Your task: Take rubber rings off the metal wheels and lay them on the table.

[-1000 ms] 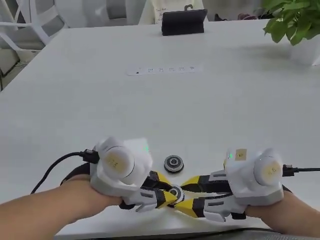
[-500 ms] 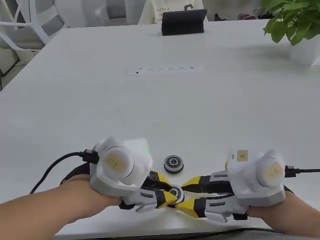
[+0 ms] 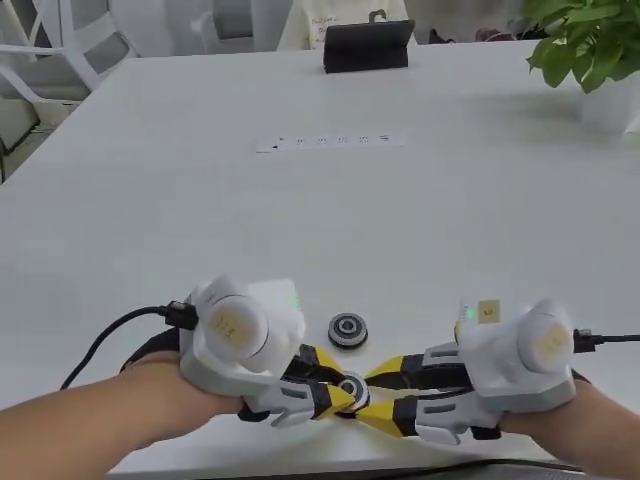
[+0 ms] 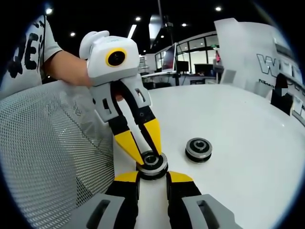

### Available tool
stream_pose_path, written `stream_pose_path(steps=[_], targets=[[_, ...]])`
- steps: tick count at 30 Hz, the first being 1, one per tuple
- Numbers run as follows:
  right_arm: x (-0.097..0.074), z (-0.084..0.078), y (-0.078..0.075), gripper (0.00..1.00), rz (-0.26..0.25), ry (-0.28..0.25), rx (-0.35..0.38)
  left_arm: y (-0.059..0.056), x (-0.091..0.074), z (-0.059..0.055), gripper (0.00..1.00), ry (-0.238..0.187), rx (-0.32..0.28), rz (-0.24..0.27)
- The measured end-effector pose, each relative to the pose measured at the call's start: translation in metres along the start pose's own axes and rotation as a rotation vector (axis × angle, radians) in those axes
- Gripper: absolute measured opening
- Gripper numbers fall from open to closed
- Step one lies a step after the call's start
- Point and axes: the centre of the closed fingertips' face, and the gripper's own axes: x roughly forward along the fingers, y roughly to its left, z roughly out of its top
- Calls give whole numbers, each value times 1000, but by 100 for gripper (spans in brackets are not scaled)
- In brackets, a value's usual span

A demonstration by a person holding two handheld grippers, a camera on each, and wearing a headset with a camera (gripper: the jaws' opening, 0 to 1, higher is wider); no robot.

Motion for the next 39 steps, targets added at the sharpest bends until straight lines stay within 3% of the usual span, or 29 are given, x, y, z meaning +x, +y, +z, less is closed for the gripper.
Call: stream_pose_path(steps=[18, 25, 29, 34, 39], targets=[[-2, -2, -1, 17, 36, 5, -17, -1, 0, 0, 7, -6, 1, -5], [-5, -4, -1, 12, 41, -12, 24, 0, 0, 0, 7, -8, -3, -5], [-7, -8, 1, 3, 48, -10, 43, 0, 0, 1, 7, -9, -3, -2], [-8, -7, 1, 3, 39, -15, 64, -1, 0, 1, 7, -9, -4, 0], [-9, -7, -2, 0, 20, -28, 136, -1, 0, 1, 7, -7, -5, 7]])
